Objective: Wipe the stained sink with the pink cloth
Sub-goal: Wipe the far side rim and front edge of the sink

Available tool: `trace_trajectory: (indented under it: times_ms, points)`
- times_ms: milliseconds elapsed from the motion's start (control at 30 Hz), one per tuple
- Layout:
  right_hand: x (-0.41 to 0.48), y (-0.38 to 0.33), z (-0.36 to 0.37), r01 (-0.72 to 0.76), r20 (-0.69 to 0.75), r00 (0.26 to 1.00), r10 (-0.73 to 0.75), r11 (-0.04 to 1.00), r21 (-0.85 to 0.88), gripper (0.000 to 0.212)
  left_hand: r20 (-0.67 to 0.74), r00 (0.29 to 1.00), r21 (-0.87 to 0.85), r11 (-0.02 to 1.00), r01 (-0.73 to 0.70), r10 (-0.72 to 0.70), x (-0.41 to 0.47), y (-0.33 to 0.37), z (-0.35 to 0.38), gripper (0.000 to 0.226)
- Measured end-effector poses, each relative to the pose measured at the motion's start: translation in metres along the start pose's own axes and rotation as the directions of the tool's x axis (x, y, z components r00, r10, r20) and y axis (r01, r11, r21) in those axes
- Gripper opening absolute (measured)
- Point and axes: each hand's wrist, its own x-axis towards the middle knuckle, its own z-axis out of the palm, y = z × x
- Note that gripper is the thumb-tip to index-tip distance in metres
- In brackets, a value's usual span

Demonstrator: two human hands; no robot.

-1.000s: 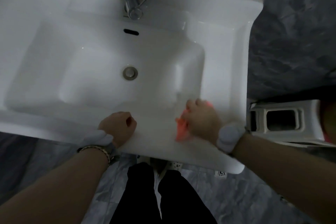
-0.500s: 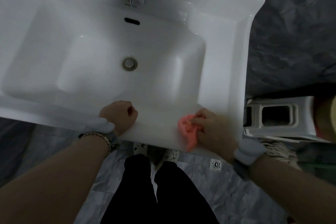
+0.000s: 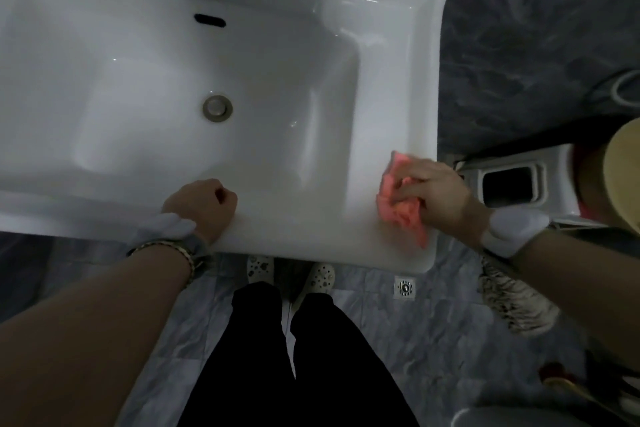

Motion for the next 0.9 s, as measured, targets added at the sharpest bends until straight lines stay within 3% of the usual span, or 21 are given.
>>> trace_trajectory:
  times_ms: [33, 67, 133, 167, 233, 300, 367, 467, 567, 633, 733, 867, 900]
  points:
    - [0.007, 0.005, -0.003, 0.014, 0.041, 0.999, -0.014, 1.0, 0.001, 0.012, -0.019, 1.0, 0.002, 1.0, 0.006, -0.005, -0.001, -0.001, -0.002, 0.029]
    - [0.015, 0.011, -0.005, -0.065, 0.05, 0.997, 0.064, 0.998, 0.023, 0.013, -0.03, 1.0, -0.003, 1.0, 0.004, -0.004, -0.002, 0.0, -0.002, 0.029]
    - [0.034, 0.024, -0.006, -0.339, 0.016, 0.941, 0.339, 0.935, 0.099, 0.017, -0.038, 0.999, -0.023, 1.0, -0.007, 0.007, -0.004, 0.0, -0.002, 0.027]
    - [0.041, 0.026, -0.005, -0.408, 0.03, 0.913, 0.407, 0.912, 0.037, 0.02, -0.04, 0.999, -0.031, 1.0, -0.004, 0.003, -0.004, -0.001, -0.003, 0.027]
    - [0.037, 0.02, -0.004, -0.338, -0.005, 0.941, 0.339, 0.936, -0.097, 0.022, -0.053, 0.998, -0.037, 0.999, 0.012, -0.014, -0.004, -0.002, -0.002, 0.026]
    - [0.016, 0.006, -0.003, -0.179, -0.014, 0.984, 0.179, 0.971, -0.16, 0.021, -0.049, 0.999, -0.034, 0.999, 0.019, -0.021, -0.003, -0.003, -0.002, 0.026]
    - [-0.005, -0.014, -0.005, -0.135, 0.055, 0.988, 0.146, 0.977, -0.166, 0.029, -0.032, 0.999, -0.034, 0.999, 0.015, -0.017, -0.003, -0.003, -0.002, 0.027]
    - [-0.027, -0.043, -0.002, -0.212, 0.145, 0.963, 0.226, 0.972, -0.106, 0.03, -0.022, 1.0, -0.023, 1.0, 0.01, -0.011, -0.003, -0.003, -0.001, 0.028]
    - [-0.025, -0.061, 0.009, -0.425, 0.217, 0.877, 0.428, 0.903, -0.062, 0.026, -0.037, 0.999, -0.017, 1.0, 0.004, -0.005, -0.003, -0.004, 0.001, 0.028]
    - [-0.015, -0.066, 0.01, -0.56, 0.257, 0.809, 0.528, 0.826, 0.067, 0.023, -0.048, 0.999, -0.033, 0.999, -0.015, 0.013, -0.003, -0.004, 0.003, 0.028]
    - [0.017, -0.096, 0.018, -0.605, 0.262, 0.796, 0.545, 0.731, 0.317, 0.026, -0.088, 0.996, -0.042, 0.999, -0.023, 0.019, -0.002, -0.007, 0.006, 0.028]
    - [0.082, -0.142, 0.044, -0.678, 0.376, 0.736, 0.564, 0.61, 0.411, 0.023, -0.161, 0.987, -0.048, 0.999, -0.018, 0.01, 0.0, -0.007, 0.008, 0.027]
    - [0.09, -0.148, 0.049, -0.673, 0.389, 0.74, 0.549, 0.624, 0.398, 0.022, -0.166, 0.986, -0.053, 0.998, -0.02, 0.011, 0.0, -0.007, 0.009, 0.028]
